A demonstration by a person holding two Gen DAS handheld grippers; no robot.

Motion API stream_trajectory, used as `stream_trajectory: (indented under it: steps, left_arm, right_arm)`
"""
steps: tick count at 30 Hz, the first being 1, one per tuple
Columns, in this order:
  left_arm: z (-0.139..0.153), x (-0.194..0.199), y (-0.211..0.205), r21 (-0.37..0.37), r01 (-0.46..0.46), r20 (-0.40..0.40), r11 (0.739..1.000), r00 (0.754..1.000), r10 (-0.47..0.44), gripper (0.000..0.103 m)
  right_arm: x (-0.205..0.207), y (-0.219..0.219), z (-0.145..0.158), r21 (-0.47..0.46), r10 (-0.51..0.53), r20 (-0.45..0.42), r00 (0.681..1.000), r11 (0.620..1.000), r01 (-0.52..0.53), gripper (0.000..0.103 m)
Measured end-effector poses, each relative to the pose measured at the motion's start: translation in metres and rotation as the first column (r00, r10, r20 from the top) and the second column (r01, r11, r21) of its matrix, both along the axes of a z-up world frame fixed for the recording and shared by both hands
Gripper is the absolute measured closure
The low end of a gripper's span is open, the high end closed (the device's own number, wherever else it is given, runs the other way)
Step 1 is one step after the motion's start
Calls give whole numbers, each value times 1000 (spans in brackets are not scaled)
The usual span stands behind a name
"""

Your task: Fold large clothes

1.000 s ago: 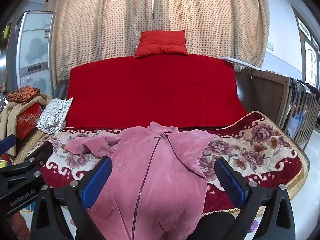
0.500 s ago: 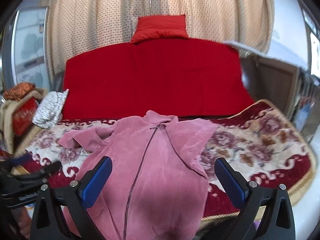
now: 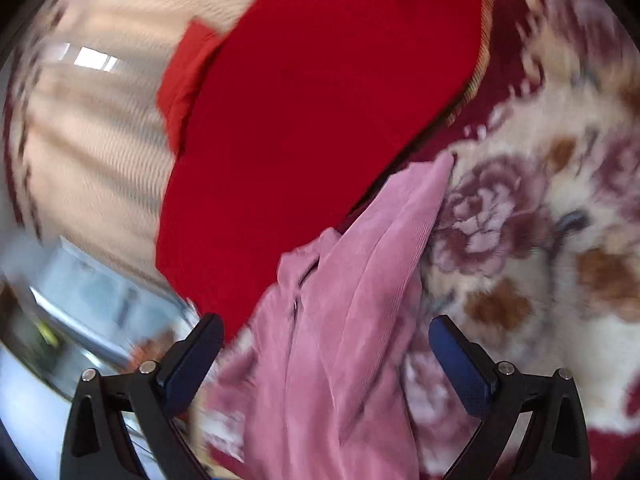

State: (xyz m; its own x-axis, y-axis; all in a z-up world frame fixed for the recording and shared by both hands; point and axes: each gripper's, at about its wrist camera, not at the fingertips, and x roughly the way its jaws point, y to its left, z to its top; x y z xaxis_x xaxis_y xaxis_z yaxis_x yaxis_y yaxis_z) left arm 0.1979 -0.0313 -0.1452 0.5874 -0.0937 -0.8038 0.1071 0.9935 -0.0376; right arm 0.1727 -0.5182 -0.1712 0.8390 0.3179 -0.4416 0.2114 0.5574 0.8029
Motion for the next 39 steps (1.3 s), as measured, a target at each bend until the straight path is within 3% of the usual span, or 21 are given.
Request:
stream_trajectory:
  steps: [6,10,13,17,22,25,29,32,39]
  left_arm:
    - [3,16,-21,47,57,11,997,998,-57,0]
    - [6,21,-32,65,83,24,994,996,-85,0]
    - [6,24,-38,98,102,32,990,994,-106,0]
    - [3,26,-39,114,110,25,987,993,-113,0]
    - [1,23,-38,118,104,31,988,994,-108,0]
    - [-2,17,-37,113,111,33,987,993,-115,0]
    - [-3,10,-35,113,118,39,986,992,-124,0]
    - [0,7,-26,113,98,57,989,993,-105,0]
    - [9,1,10,94,12,98,996,995,-21,0]
  right_arm:
    - [64,-32,-34,77,-71,-98,993,994,78,9]
    - [98,-53,-62,87,-109,-149,983,989,123,24]
    - [117,-61,-66,69,-114,-143,983,990,125,37]
    - [136,-64,-83,58,-85,-163,983,994,96,66]
    - [145,-53,-78,29,-85,-117,990,996,89,78]
    - [143,-36,-55,-17,-66,-17,998,998,66,82]
    - [142,-13,-39,2,7,69,998,1000,-7,83]
    - [144,10,-37,86,78,99,992,993,-86,83]
    - [148,105,-42,132,278,115,954,947,-292,83]
